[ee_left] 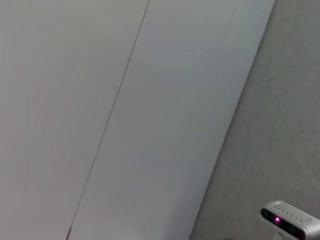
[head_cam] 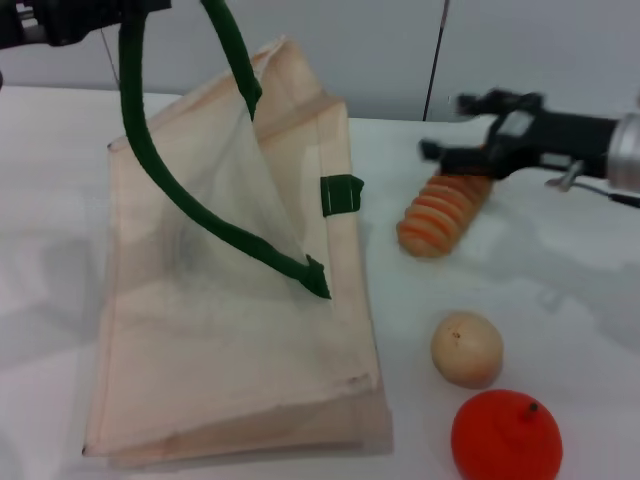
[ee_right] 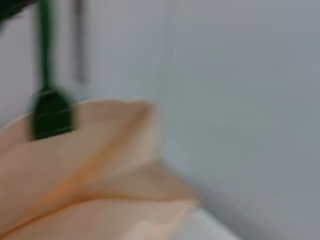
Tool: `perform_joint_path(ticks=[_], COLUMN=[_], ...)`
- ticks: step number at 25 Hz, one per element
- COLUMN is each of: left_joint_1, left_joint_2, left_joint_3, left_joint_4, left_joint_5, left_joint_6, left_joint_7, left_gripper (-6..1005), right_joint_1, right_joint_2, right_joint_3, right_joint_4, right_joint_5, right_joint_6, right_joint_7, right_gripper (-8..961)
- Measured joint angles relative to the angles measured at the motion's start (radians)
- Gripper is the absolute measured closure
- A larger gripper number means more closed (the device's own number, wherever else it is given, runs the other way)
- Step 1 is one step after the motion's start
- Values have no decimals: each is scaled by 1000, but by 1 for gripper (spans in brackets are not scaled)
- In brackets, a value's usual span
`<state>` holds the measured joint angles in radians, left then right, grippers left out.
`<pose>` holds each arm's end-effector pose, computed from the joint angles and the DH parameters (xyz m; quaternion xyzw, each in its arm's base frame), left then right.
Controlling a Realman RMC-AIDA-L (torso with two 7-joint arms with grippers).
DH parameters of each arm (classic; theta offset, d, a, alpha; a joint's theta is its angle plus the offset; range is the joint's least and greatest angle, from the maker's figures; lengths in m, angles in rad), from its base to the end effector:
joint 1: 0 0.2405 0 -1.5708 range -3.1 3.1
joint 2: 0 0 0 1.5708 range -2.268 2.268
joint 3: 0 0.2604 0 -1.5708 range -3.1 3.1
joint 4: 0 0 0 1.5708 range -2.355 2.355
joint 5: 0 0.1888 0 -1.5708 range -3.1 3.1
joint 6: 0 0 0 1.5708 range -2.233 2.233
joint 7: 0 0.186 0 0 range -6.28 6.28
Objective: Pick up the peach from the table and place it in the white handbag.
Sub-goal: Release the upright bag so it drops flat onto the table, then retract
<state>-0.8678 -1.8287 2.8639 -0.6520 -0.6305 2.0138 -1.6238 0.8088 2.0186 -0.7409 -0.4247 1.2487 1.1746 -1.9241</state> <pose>-0.1849 0.3833 0.1184 -0.8786 -0.2473 -0.3860 0.1341 0.1885 0.4281 -0.0453 -0.9414 0.1331 0.2037 0.2335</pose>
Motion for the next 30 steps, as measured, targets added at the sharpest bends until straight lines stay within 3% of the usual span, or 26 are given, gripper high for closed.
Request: perform_joint_path(ticks=[3, 9, 27, 30], left_joint_1=[4, 6, 1, 0], left_joint_2=[0, 0, -10, -12], left_joint_3=[0, 0, 0, 0], left_joint_4=[0, 0, 0, 0], left_joint_5=[0, 0, 3, 10], left_joint_6=[-1, -4, -91, -100], left_joint_7=[0, 1, -35, -38], left_gripper=[841, 841, 839, 698], right_joint_1=[-68, -117, -126, -127], right_joint_2=[-1, -3, 0, 0], right_joint_3=[2, 8, 62, 75], right_joint_4=[-26, -33, -22, -22], right_joint_5=[127, 205, 210, 216], right_joint_6=[-62, -80, -85, -82], right_joint_7=[-8, -23, -41, -41], right_gripper=[59, 59, 59, 59])
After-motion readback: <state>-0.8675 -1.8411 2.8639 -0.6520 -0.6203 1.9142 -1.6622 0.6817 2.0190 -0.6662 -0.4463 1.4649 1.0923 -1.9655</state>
